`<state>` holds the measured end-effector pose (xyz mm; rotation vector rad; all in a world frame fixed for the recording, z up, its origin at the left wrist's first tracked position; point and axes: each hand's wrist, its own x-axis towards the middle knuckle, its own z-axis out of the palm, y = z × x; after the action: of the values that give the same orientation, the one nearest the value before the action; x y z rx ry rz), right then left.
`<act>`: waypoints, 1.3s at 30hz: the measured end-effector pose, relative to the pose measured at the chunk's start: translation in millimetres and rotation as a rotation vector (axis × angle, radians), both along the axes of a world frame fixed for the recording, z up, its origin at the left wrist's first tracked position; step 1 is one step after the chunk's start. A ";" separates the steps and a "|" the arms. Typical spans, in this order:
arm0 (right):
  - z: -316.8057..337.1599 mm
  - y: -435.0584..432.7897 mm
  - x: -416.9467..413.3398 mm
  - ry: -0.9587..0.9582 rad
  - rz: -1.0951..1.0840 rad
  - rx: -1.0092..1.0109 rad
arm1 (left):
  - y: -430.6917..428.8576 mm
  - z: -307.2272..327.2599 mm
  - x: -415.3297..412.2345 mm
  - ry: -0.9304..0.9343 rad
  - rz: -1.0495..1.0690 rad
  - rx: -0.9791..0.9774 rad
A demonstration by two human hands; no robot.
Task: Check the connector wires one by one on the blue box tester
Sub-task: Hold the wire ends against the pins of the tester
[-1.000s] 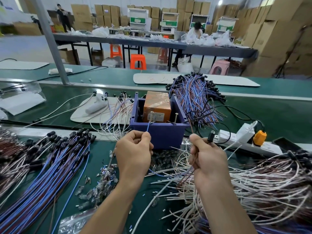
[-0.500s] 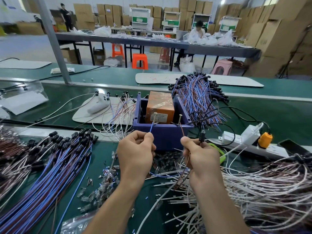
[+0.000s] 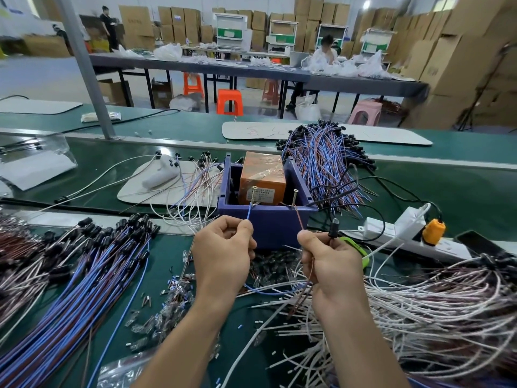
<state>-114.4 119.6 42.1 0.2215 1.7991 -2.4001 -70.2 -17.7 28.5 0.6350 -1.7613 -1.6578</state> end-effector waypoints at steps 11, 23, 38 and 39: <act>-1.8 9.3 7.0 0.002 -0.075 -0.075 | -2.0 0.6 -0.2 -0.004 -0.039 -0.025; -3.6 8.7 5.2 0.007 -0.075 -0.064 | -2.5 -1.7 -0.8 -0.023 -0.038 -0.041; -7.3 -6.4 -2.6 0.076 -0.047 -0.006 | -4.1 -3.0 -1.2 -0.029 -0.022 -0.062; -7.6 -6.7 -2.7 0.072 -0.040 -0.012 | -4.6 -3.3 -1.5 -0.029 -0.021 -0.058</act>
<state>-117.1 112.9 34.5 0.1736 1.8265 -2.4769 -71.7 -22.3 25.3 0.6189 -1.8356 -1.6128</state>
